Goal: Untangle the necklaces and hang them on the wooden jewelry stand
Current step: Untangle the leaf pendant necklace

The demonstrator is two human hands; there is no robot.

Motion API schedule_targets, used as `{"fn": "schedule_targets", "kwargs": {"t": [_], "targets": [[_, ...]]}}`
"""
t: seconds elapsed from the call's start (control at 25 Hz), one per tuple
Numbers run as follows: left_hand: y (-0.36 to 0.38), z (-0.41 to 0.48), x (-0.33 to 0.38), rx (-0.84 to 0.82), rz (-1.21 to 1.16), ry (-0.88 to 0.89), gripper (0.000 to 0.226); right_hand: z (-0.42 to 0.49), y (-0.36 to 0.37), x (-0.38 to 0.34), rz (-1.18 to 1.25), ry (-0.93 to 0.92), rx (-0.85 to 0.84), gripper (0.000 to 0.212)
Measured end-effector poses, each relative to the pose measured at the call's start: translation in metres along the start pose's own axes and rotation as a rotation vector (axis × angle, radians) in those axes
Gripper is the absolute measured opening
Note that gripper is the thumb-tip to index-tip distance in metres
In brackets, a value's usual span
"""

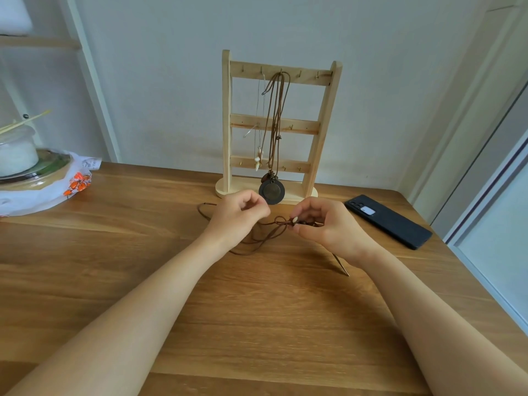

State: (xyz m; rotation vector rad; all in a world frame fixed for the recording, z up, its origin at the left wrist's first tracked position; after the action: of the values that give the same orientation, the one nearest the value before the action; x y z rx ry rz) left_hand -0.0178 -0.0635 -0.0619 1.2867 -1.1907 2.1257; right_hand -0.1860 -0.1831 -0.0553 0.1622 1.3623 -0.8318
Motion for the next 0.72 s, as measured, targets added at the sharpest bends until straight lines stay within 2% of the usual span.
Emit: {"fn": "schedule_targets", "kwargs": {"t": [0.12,0.2,0.32,0.44,0.52,0.56,0.6,0.68,0.72], "targets": [[0.003,-0.003,0.002,-0.112,0.058,0.081,0.02,0.0,0.001,-0.001,0.003,-0.012,-0.017,0.018],[0.005,-0.005,0.002,-0.101,0.091,0.121,0.025,0.0,0.002,-0.001,0.011,-0.019,-0.028,0.017],[0.003,-0.004,0.004,-0.046,0.007,0.101,0.024,0.0,0.002,0.001,0.014,-0.023,-0.037,0.017],[0.0,-0.002,0.007,-0.126,-0.215,-0.002,0.021,0.0,0.003,0.003,0.014,-0.008,-0.047,0.017],[-0.004,0.002,0.007,-0.222,-0.503,-0.084,0.027,0.001,0.0,0.004,0.008,0.018,-0.023,0.017],[-0.011,0.006,0.005,-0.194,-0.682,-0.129,0.029,0.003,-0.004,0.007,0.001,0.041,0.009,0.016],[-0.022,0.01,0.002,-0.098,-0.851,-0.183,0.027,0.004,-0.009,0.01,-0.009,0.072,0.063,0.014],[-0.051,0.018,-0.016,0.254,-1.087,-0.353,0.013,0.006,-0.023,0.02,-0.045,0.159,0.191,0.012],[-0.063,0.019,-0.028,0.418,-1.113,-0.447,0.011,0.005,-0.029,0.024,-0.045,0.202,0.236,0.011]]}}
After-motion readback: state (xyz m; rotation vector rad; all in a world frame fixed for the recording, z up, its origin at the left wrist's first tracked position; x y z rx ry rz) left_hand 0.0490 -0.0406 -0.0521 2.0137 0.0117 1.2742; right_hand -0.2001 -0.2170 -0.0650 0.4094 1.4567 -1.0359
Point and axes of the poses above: each hand's wrist, its own z-axis towards the middle knuckle, its own y-axis out of the palm, x = y × z, the point moved 2 cm from there along z, towards the middle knuckle, and after that the axes turned 10 degrees about z, right-handed, at the moved point
